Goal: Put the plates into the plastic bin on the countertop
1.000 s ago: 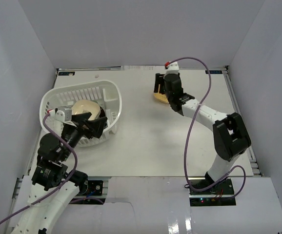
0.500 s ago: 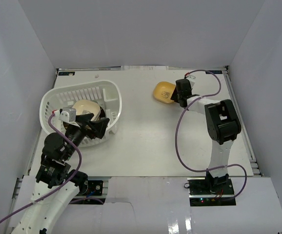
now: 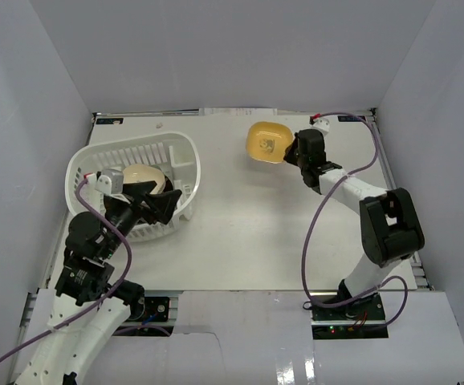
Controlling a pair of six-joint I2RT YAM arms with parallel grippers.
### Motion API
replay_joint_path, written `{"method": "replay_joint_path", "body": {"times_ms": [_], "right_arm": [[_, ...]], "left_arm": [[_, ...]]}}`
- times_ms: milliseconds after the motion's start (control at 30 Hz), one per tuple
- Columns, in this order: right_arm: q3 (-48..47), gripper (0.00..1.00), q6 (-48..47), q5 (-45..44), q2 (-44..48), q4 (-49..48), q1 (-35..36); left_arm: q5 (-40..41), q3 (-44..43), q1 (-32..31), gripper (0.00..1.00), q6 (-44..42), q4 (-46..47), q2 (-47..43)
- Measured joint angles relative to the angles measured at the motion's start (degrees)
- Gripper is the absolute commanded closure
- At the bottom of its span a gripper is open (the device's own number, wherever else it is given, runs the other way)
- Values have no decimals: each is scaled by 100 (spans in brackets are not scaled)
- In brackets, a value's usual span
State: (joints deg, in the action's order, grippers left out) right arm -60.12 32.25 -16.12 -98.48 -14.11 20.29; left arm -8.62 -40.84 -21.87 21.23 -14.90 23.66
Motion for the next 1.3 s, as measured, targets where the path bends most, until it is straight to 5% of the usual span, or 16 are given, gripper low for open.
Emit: {"method": "replay_joint_path", "body": {"times_ms": [267,667,900,1133,1300], "right_arm": [[-911,92,-402,0,699,-387,2057],[-6113,92,-1637,1115,-3042,1427,3641],[-6850,88,-2070,1781,-3853,1902,3633],[-6889,32,-2267,1917,-4070,2094,3624],[-6795,23,-2389,1928,-3974,1976,3604]], "left_arm": [[-262,-1539,0,2,175,131,208],[-122,-1917,2,2,149,-232,-72],[-103,-1915,0,2,98,-409,-81],[-98,-1858,0,2,63,-446,-79],[-83,-1858,0,2,66,-444,-59]]}}
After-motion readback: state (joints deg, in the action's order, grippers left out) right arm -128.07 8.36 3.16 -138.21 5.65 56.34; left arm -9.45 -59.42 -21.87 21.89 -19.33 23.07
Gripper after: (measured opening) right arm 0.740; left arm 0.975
